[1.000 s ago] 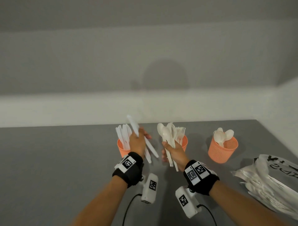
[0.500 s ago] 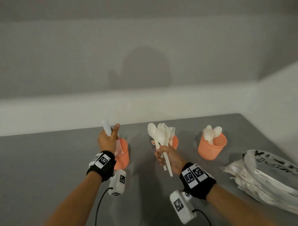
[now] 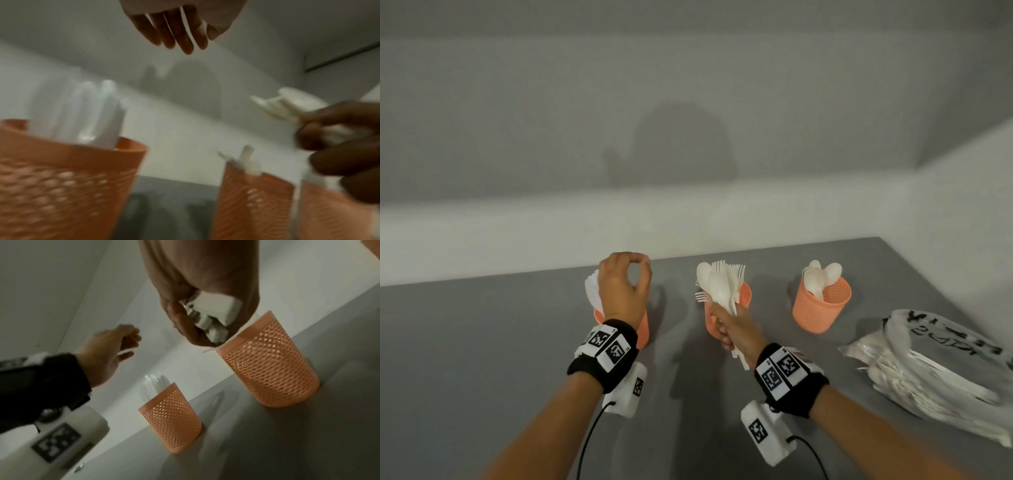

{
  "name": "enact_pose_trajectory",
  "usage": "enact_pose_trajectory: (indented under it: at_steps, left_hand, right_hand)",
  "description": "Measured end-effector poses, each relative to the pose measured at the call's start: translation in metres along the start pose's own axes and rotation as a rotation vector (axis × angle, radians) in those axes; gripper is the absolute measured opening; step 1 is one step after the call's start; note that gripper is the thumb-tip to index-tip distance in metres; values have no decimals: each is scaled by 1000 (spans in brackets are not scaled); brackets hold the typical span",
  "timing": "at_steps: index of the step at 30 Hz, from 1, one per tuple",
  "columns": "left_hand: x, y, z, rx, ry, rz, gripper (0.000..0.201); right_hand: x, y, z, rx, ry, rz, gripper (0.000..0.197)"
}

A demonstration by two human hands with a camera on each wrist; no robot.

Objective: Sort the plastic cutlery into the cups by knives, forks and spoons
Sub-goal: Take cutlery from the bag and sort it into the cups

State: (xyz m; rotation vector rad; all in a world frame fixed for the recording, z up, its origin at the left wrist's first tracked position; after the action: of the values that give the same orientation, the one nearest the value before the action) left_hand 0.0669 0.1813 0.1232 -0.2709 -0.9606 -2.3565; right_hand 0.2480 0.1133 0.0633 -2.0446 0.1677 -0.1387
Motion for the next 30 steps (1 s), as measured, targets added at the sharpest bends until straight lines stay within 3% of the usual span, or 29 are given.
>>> enact_pose_trajectory:
  at_steps: [2, 6, 8, 10, 13, 16, 19, 22, 24, 27, 30]
  left_hand:
    - [-9, 24, -6, 107, -36, -196, 8]
    - [-51, 56, -36, 426, -355, -437, 40]
    - [-71, 66, -53, 554, -482, -550, 51]
    - [-83, 69, -61, 585, -497, -612, 52]
    - [-91, 77, -64, 628, -414, -618, 23]
    - [-96, 89, -67, 650, -454, -632, 15]
    - [-98, 94, -71, 654, -533, -746, 13]
    - [-98, 101, -77, 683, -640, -908, 12]
    - [-98, 107, -77, 687, -691, -975, 13]
    - [-99, 108, -76, 693, -706, -933, 9]
    - [-100, 100, -71, 665, -563, -748, 31]
  right_hand:
    - [3, 1, -3, 53, 24, -24, 33]
    - [6, -1, -7, 215, 114, -138, 8]
    - [7, 1, -10, 262, 165, -225, 33]
    - [7, 0, -18, 307, 167, -289, 44]
    - [11, 4, -33, 290, 183, -449, 54]
    - [19, 7, -39, 271, 171, -485, 47]
    - [27, 3, -46, 157, -48, -294, 15]
    - [33, 1, -57, -30, -262, -151, 10]
    - [36, 4, -58, -103, -316, -100, 14]
    - [37, 10, -53, -138, -261, 23, 13]
    - [46, 12, -49, -63, -73, 65, 19]
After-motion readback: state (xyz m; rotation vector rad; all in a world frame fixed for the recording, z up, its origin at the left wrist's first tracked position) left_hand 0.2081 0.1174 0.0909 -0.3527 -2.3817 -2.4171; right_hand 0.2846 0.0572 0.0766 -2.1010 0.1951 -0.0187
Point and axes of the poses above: each hand's wrist, its own z-axis towards the middle knuckle, its own x-axis out of the back of the hand, y = z × x, the point moved 4 cm from there along z, towards the middle knuckle, and after that the axes turned 12 degrees about -x, right-handed, at the moved point
